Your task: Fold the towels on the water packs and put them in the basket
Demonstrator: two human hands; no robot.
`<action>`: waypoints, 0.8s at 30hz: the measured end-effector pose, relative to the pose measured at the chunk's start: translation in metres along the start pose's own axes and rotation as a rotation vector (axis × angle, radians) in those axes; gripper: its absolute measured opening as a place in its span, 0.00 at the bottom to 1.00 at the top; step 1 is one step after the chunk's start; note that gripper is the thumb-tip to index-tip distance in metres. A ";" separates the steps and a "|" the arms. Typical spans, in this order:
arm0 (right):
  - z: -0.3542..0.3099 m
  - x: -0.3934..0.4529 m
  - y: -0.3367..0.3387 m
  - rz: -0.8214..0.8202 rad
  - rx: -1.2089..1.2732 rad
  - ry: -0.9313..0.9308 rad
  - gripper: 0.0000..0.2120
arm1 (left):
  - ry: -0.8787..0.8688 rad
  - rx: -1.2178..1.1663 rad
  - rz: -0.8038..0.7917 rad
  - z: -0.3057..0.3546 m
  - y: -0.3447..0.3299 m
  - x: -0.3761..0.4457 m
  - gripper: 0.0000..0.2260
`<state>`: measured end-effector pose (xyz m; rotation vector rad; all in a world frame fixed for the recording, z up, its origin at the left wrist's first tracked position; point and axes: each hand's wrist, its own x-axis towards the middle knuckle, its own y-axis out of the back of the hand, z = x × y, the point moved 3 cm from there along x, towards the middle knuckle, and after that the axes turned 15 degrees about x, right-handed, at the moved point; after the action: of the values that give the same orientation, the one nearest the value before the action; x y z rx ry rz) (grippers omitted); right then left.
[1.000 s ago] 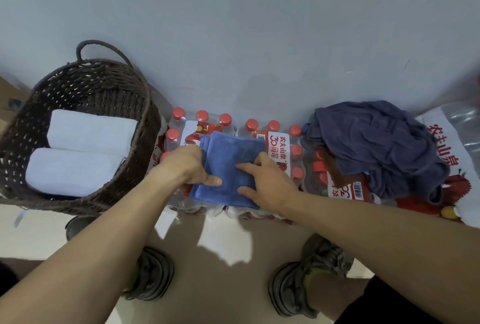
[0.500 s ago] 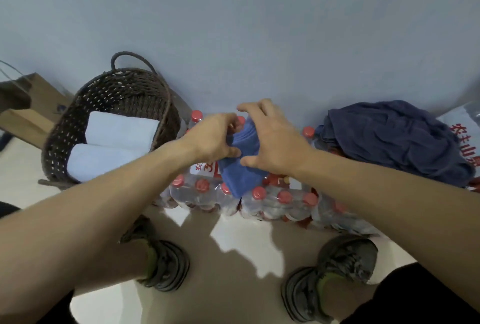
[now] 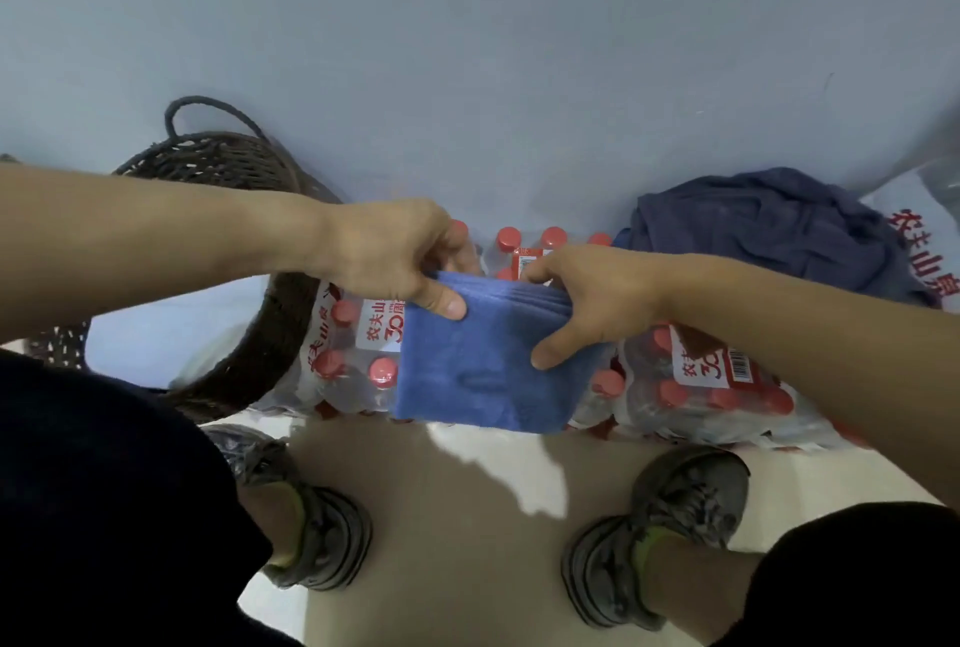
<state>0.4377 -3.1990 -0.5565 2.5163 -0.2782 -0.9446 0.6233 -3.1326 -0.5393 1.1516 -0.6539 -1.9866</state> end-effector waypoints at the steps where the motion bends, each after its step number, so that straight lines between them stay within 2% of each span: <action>1: 0.010 0.001 -0.001 -0.037 0.080 -0.056 0.16 | 0.056 0.046 -0.132 -0.006 -0.006 0.005 0.08; 3: 0.031 0.004 -0.007 -0.129 0.329 -0.198 0.16 | 0.165 -0.057 -0.319 -0.016 -0.018 0.018 0.10; 4: 0.041 0.004 -0.011 -0.171 0.465 -0.267 0.16 | 0.211 -0.219 -0.335 -0.018 -0.026 0.025 0.10; 6: 0.059 0.006 -0.014 -0.156 0.685 -0.351 0.17 | 0.276 -0.485 -0.247 -0.024 -0.041 0.043 0.14; 7: 0.068 0.009 -0.013 -0.083 0.754 -0.372 0.18 | 0.308 -0.570 -0.176 -0.027 -0.048 0.050 0.16; 10: 0.093 0.019 -0.009 0.298 0.789 -0.419 0.18 | 0.377 -0.659 -0.024 -0.035 -0.065 0.064 0.15; 12: 0.103 0.022 -0.010 0.497 0.769 -0.449 0.17 | 0.425 -0.561 0.063 -0.041 -0.069 0.072 0.14; 14: 0.109 0.023 -0.008 0.678 0.643 -0.449 0.15 | 0.427 -0.259 0.147 -0.043 -0.069 0.079 0.22; 15: 0.109 0.021 -0.005 0.786 0.503 -0.425 0.15 | 0.359 -0.081 0.202 -0.039 -0.067 0.082 0.26; 17: 0.096 0.012 0.001 0.949 0.283 -0.210 0.08 | 0.107 0.146 0.332 -0.024 -0.063 0.084 0.24; 18: 0.088 0.009 0.000 0.918 0.247 -0.058 0.05 | -0.014 0.212 0.360 -0.017 -0.065 0.084 0.19; 19: 0.080 0.008 -0.005 0.811 0.246 0.064 0.04 | -0.107 0.251 0.353 -0.012 -0.068 0.084 0.14; 21: 0.073 0.006 -0.027 0.495 0.252 0.111 0.06 | -0.186 0.299 0.241 -0.006 -0.081 0.081 0.08; 22: 0.074 0.006 -0.039 0.360 0.189 0.093 0.08 | -0.197 0.326 0.174 -0.006 -0.088 0.080 0.09; 24: 0.082 0.004 -0.056 0.248 0.002 0.094 0.18 | -0.187 0.376 0.084 -0.008 -0.098 0.078 0.17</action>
<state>0.3883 -3.1774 -0.6398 2.4475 -0.5471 -0.7270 0.5715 -3.1361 -0.6536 1.1355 -1.1931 -1.9654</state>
